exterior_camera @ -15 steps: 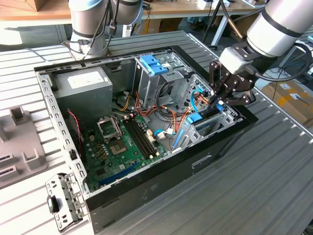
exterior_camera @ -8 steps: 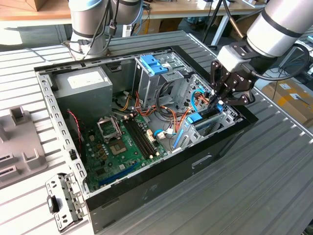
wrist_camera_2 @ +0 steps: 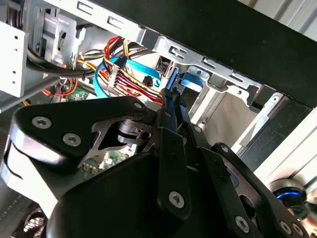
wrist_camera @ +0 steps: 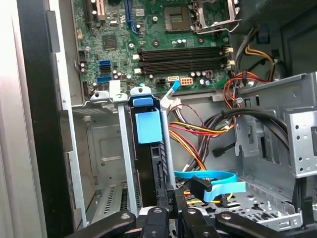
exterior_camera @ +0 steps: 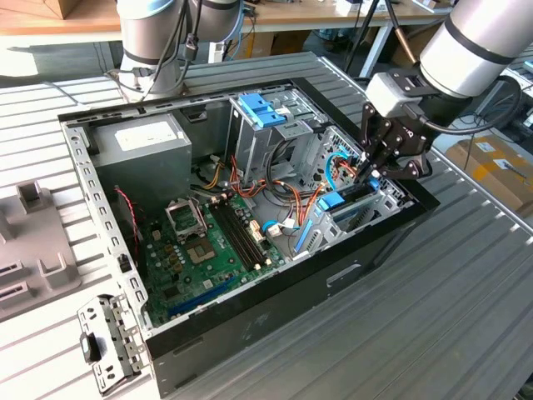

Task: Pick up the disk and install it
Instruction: 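Insert the first disk wire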

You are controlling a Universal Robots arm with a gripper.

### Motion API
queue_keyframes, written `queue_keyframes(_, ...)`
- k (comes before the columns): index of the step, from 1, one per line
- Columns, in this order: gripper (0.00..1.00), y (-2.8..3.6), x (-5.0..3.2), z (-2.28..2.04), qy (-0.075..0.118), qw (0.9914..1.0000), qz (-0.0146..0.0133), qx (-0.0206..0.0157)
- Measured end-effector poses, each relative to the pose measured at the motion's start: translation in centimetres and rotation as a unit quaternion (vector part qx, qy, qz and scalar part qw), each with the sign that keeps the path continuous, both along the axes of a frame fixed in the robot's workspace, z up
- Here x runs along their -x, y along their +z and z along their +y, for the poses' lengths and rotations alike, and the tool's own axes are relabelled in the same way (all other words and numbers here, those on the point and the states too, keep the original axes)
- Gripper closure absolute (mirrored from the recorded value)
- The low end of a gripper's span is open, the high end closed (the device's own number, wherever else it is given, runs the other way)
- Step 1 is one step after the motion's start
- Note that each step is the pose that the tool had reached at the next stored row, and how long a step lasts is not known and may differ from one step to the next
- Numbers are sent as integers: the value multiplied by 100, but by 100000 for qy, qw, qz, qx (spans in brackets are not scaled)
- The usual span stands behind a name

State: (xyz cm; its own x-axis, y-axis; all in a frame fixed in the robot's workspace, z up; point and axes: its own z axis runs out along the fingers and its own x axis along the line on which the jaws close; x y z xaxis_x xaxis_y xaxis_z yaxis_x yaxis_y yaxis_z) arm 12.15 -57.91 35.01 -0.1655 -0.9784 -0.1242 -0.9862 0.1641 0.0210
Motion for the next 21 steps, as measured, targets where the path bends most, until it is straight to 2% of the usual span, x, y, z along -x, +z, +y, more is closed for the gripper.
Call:
queue_keyframes(2, 83, 0, -1, 0, -1296, 99992, 3, 10)
queue_keyframes(6, 83, 0, -3, 0, -1286, 99992, -1, 11)
queue_keyframes(7, 83, 0, -2, 0, -416, 99999, -1, 11)
queue_keyframes(9, 83, -1, -2, 0, 3279, 99946, 1, 7)
queue_keyframes(13, 83, -11, -2, -2, 6233, 99806, 2, 83)
queue_keyframes(16, 83, -18, -2, -2, 7109, 99747, 3, 144)
queue_keyframes(21, 83, -32, -2, -3, 7115, 99746, 5, 135)
